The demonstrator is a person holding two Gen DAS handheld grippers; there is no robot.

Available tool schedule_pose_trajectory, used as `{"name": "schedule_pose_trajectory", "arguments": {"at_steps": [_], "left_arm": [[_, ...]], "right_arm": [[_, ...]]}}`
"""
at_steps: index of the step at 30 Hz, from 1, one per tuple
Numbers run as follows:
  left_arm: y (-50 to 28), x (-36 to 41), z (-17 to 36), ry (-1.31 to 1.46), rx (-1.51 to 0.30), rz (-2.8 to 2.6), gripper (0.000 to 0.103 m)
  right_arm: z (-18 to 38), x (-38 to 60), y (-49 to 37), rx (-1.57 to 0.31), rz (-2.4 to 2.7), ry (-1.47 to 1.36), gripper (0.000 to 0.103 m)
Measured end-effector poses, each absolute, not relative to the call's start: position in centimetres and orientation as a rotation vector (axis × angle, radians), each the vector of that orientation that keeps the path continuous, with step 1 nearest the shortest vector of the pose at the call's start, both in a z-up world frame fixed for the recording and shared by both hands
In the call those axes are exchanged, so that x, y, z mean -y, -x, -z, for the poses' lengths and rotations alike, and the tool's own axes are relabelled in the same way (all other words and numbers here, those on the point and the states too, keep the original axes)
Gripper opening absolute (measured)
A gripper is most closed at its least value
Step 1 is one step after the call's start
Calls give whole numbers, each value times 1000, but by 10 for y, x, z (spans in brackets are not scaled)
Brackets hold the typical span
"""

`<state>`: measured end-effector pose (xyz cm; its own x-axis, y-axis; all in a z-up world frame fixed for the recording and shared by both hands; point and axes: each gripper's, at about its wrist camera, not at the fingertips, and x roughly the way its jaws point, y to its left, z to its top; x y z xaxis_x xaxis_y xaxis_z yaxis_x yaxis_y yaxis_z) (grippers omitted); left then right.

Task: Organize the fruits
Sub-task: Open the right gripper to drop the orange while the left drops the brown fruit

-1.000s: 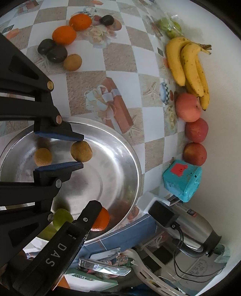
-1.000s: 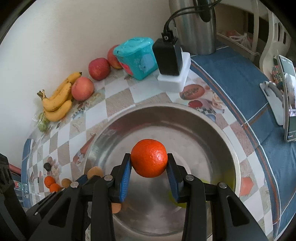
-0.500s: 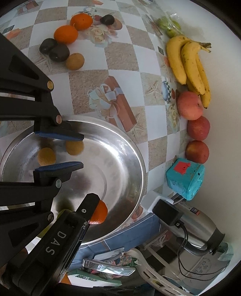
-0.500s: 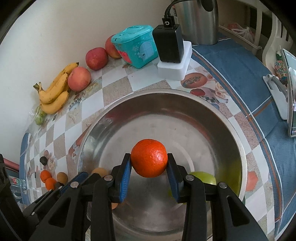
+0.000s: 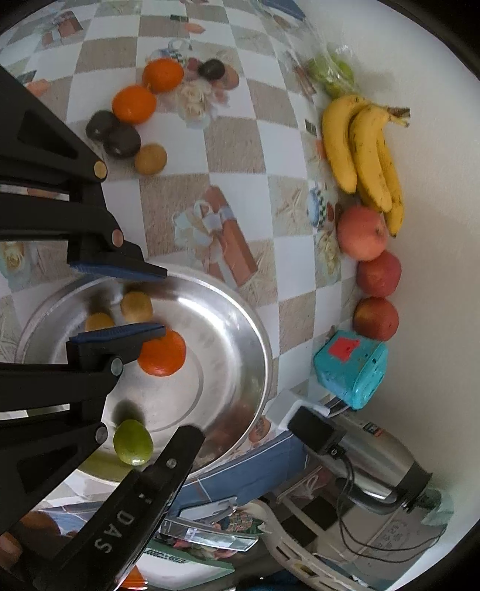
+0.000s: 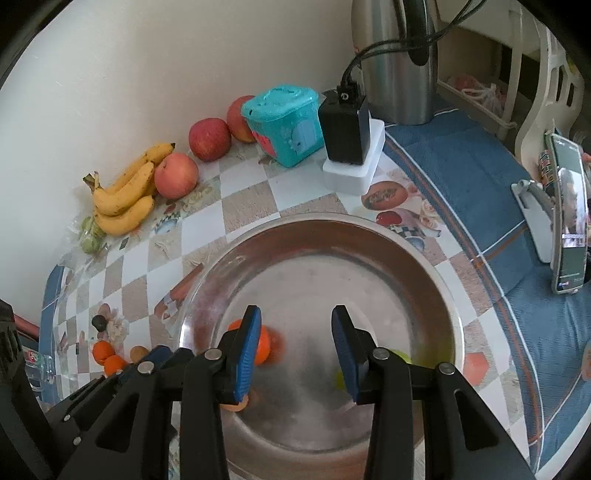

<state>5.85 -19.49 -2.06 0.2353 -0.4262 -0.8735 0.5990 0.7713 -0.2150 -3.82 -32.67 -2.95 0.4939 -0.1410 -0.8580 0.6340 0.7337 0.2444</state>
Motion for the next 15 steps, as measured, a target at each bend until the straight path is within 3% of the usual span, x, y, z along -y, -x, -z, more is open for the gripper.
{"name": "schedule_pose_trajectory", "arguments": {"at_steps": [15], "left_arm": [[-79,143,13,-104,-1185,529,26]], "right_arm": [[23,304,49,-1000,497,-536,41]]}}
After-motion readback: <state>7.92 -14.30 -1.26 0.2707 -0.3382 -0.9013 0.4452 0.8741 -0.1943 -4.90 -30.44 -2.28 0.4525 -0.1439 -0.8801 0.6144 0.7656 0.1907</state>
